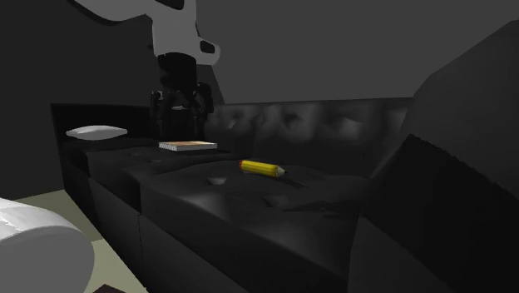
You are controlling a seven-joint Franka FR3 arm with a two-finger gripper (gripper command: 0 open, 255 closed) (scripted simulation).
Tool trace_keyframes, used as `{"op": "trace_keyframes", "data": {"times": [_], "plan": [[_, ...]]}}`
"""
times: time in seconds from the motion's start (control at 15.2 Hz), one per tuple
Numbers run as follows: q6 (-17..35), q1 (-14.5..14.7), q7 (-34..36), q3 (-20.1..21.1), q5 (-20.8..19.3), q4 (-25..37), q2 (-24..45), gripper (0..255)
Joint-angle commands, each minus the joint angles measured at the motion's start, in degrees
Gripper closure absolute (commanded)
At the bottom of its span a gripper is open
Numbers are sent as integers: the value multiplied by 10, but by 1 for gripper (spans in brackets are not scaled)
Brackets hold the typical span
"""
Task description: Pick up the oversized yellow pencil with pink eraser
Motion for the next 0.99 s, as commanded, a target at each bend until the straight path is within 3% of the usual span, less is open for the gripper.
{"op": "trace_keyframes", "data": {"times": [0.0, 0.46, 0.92], "plan": [[0, 0, 0, 0, 0, 0, 0, 0], [95, 28, -210, -95, -50, 30, 107, 0], [175, 63, -418, -169, -46, 109, 251, 0]]}}
